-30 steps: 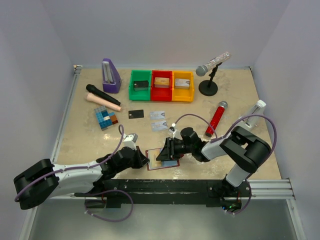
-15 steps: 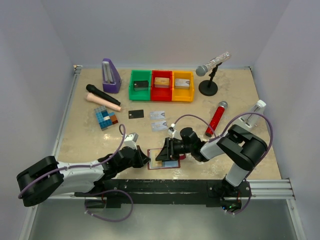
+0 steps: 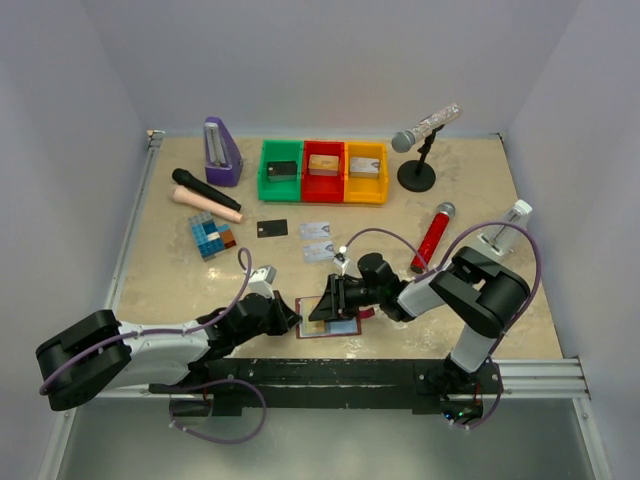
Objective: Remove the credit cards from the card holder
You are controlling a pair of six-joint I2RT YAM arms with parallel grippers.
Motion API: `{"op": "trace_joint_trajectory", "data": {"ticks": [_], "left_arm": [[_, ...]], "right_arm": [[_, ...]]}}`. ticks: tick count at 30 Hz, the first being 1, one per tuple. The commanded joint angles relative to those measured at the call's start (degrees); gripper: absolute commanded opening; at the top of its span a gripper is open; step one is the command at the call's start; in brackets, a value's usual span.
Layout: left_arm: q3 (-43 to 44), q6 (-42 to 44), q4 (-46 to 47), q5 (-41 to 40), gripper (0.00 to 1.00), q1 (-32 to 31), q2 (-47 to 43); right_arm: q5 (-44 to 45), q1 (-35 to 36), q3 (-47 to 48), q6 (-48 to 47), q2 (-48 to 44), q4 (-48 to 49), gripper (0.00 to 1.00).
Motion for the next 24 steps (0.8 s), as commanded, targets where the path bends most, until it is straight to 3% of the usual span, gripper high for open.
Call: {"op": "trace_joint_trajectory", "data": {"ticks": [1,5,8,12,16,24], "left_arm": [[-1.32,-0.50,-0.81,1.24,0.00,-0.09,1.36],[-1.32,-0.85,-2.39,0.45,0.01,-0.09,0.57],[-1.23,-1.29,-4.06,-0.17,0.09,-0.09,0.04],[-1.32,-1.64,-4.85,-0.43,0.12,-0.09,-0.49],[-1.49,-1.73,-5.21,-0.87,0.00,-0.09,-0.66],[-1.93,-2.43,-6.61,-2.10,0.00,-0.09,-1.19]], "right_arm": [[-1.26,0.32,1.56,-0.53,-0.17,2.17,0.43],[-0.65,0.23,0.94,-0.97,-2.36,0.77,0.42],[-0.30,0.23,0.76,-1.58,-4.03,-0.81,0.42],[0.14,0.23,0.85,-2.55,-5.61,-3.10,0.41],[0.76,0.23,0.94,-3.70,-6.84,-5.56,0.41],[1.46,0.23,0.68,-4.66,-8.69,-8.02,0.40]]}}
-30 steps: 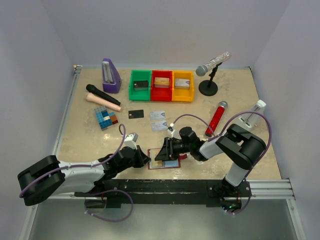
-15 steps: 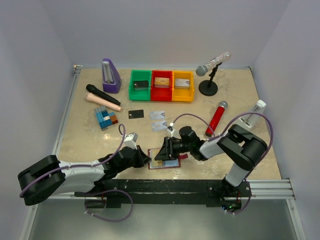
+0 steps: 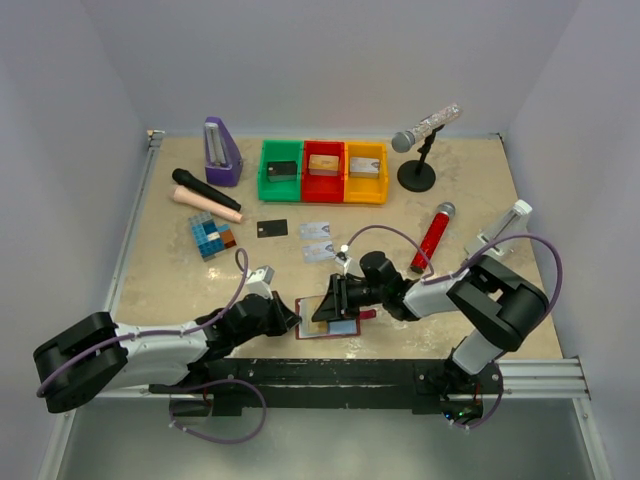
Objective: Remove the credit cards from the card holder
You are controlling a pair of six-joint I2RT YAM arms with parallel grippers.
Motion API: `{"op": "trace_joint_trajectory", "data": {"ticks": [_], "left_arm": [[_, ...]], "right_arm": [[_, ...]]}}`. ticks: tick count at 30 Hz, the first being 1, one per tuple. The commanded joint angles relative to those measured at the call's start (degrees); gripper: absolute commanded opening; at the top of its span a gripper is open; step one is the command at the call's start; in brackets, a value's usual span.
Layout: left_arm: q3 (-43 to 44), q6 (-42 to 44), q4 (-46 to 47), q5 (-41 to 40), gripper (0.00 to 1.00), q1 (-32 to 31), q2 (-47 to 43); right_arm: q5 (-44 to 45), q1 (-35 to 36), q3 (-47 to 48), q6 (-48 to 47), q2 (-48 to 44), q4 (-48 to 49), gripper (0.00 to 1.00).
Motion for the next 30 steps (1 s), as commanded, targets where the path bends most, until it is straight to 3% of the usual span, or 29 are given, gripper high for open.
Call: {"op": "trace_joint_trajectory", "data": {"ticks": [1,30], "left_arm": [[-1.76,-0.47,-5.08,-1.86,0.00,-0.09,0.01],[-1.93,-1.35,-7.98,-3.80,0.00,-0.09,0.89]], "right_arm": [[0.81,0.16,0.74,-1.82,-2.62,-0.75,0.40],[2.21,-1.24,-0.58,-3.32,-8.50,-5.32,0.35]]}}
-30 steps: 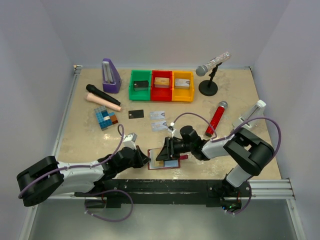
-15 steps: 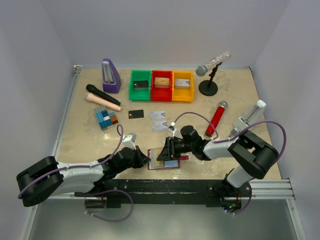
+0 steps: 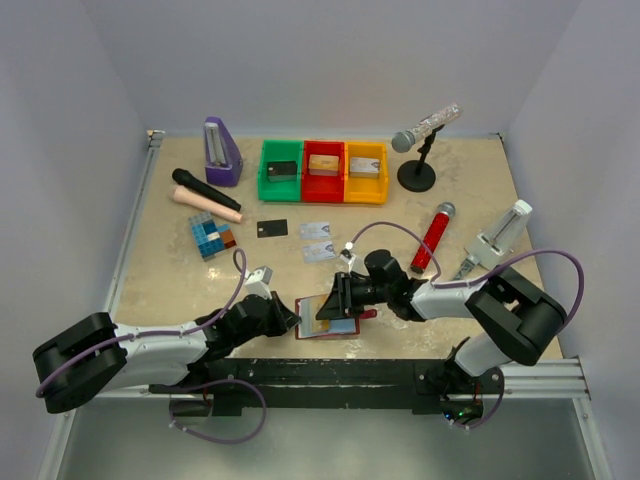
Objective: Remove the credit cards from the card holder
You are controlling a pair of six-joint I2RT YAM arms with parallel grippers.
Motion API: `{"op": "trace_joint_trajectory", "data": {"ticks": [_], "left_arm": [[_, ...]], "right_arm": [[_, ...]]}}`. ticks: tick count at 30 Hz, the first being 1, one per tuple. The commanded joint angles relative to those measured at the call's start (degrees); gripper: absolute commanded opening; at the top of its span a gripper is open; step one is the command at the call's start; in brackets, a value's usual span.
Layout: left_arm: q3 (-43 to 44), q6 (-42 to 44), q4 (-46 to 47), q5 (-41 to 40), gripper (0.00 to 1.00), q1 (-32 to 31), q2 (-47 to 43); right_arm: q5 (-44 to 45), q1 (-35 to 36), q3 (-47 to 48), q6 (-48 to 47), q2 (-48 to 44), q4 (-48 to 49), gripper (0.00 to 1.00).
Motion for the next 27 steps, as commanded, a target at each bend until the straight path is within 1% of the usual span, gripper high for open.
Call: {"op": "trace_joint_trajectory", "data": {"ticks": [1,27], "left_arm": [[-1.76,0.77,-7.31,-2.64,0.00,-0.05,1.22],[-3.25,0.07,-6.96,-3.08,0.00,-0.05,0.51]], "right_arm": [[0.73,-0.56,-0.23,-1.02,-1.75,1.04,0.35],[0.99,-1.97,-1.63,-1.64,-3.42,0.25,0.26]]}}
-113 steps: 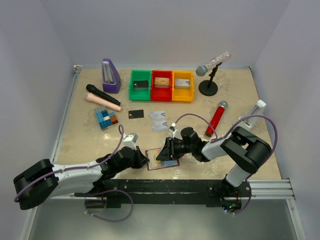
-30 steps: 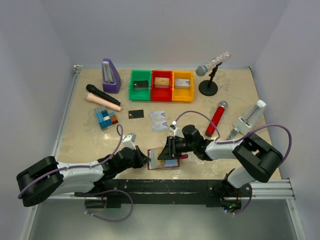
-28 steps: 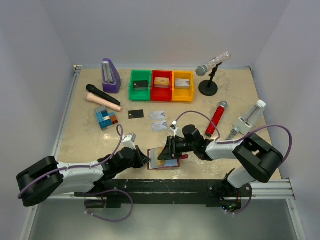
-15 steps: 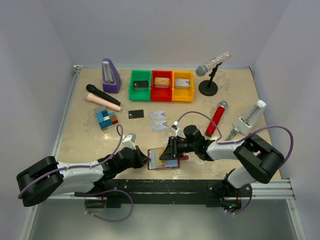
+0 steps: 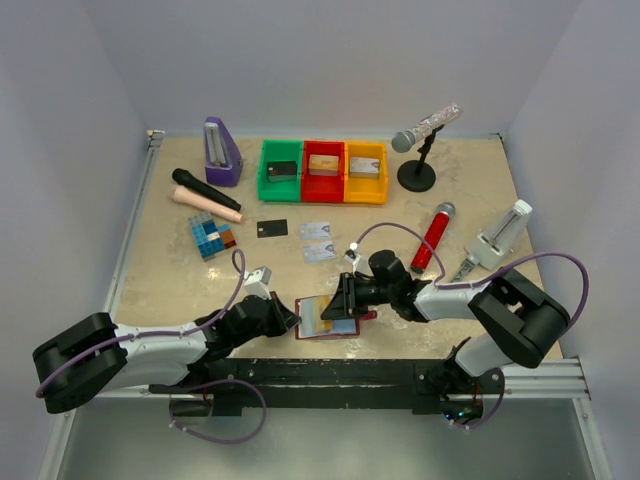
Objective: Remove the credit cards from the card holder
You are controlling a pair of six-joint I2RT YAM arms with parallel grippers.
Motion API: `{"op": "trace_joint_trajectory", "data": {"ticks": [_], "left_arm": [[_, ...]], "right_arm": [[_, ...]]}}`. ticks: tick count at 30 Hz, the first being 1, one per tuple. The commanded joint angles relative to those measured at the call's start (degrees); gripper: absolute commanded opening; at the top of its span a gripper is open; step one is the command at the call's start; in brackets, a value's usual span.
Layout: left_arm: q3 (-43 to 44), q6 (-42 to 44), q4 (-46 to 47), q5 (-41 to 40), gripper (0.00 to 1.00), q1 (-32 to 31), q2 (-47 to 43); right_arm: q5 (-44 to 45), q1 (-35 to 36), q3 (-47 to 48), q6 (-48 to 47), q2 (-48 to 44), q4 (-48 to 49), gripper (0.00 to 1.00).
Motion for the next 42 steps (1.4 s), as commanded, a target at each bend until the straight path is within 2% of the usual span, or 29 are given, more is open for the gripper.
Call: {"op": "trace_joint_trajectory", "data": {"ticks": [1,16,25,29,31,34,42], "left_arm": [[-2.71,0.68,-7.81,-2.88,0.00,-0.05,0.49],[-3.06,0.51,-8.42,-3.23,0.00,-0.05,-0.83],[-3.32,0.24,-8.34,-3.32,0.00,-0.05,-0.83],[-3.67,-0.11,-8.25,-3.41,0.00,-0.05,-1.09],[-3.85,-0.20,-8.42,-3.50,0.00,-0.05,-1.53],[-4.11,-0.46,-9.39,-4.02,0.00,-0.05,-2.84],[-4.73,-0.99,-12.55,-5.43,0.00,-0.14,-7.50]], "right_arm": [[0.90,-0.48,-0.24,-0.85,-2.42,0.97,0.26],[0.99,-0.66,-0.06,-1.38,-2.07,-0.17,0.26],[0.99,-0.66,0.03,-1.11,-1.45,-0.17,0.15],[1.43,-0.84,-0.15,-1.20,-1.80,-1.05,0.05],[1.78,-1.01,0.29,-1.81,-2.33,-3.24,0.00],[3.79,-1.10,2.57,-4.88,-3.12,-11.48,0.00],[7.49,-1.27,3.72,-8.76,-7.16,-20.65,0.00]]}}
